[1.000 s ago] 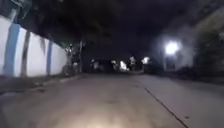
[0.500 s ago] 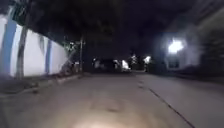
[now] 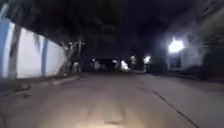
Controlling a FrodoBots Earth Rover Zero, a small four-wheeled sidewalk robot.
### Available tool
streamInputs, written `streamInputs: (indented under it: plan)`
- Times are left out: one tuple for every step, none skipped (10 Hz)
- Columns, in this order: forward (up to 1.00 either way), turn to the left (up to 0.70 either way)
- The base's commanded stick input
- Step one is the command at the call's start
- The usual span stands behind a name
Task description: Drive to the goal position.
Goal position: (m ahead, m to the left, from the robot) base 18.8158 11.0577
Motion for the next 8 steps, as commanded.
streamInputs:
  plan:
    - [0.7, -0.35]
    - [0.7, 0.0]
    - [0.7, 0.0]
    - [0.7, 0.0]
    - [0.7, 0.0]
    - [0.7, 0.0]
    - [0.7, 0.0]
    - [0.7, 0.0]
